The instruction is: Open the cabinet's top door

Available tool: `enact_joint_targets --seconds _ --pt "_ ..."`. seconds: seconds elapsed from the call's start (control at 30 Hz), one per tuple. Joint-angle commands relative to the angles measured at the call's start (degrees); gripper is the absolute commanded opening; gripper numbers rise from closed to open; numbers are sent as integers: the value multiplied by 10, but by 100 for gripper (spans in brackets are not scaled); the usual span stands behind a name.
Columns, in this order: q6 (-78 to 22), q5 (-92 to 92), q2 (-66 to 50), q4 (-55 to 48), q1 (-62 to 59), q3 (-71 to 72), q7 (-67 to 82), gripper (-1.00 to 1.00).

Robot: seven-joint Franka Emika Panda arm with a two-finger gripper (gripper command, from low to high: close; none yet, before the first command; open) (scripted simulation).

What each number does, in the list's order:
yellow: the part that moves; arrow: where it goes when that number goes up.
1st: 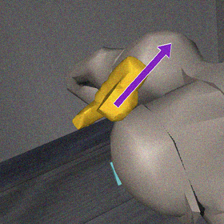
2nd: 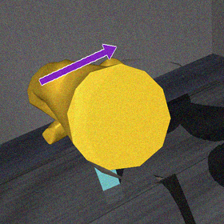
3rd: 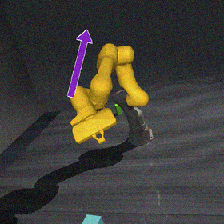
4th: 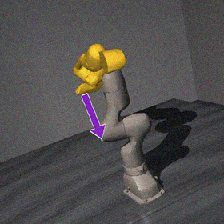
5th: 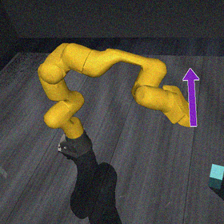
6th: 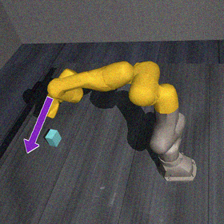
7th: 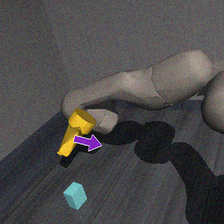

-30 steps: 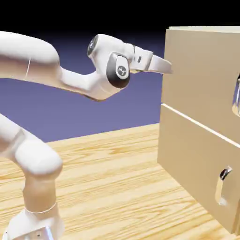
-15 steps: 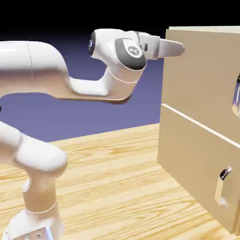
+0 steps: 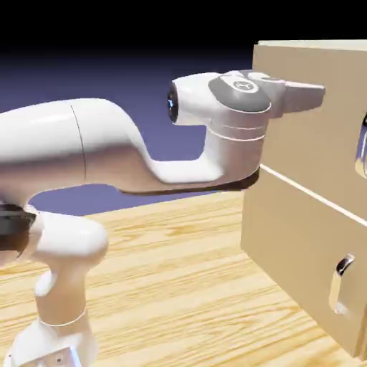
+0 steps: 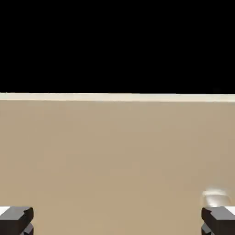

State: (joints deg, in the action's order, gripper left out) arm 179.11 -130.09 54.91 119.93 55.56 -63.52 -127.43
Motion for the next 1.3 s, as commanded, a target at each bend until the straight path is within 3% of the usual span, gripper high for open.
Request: enact_joint_targets --seconds 0.0,0.33,0.53,0.57,1.27 --pt "1 -25 4 -8 11 -12 -16 0" --pt "10 -265 45 -84 112 -130 -173 0" --pt "6 -261 32 -166 212 -181 -166 0" --pt "6 -261 32 -167 212 -181 -166 -100" --pt "-231 -156 49 225 -197 97 -199 -100"
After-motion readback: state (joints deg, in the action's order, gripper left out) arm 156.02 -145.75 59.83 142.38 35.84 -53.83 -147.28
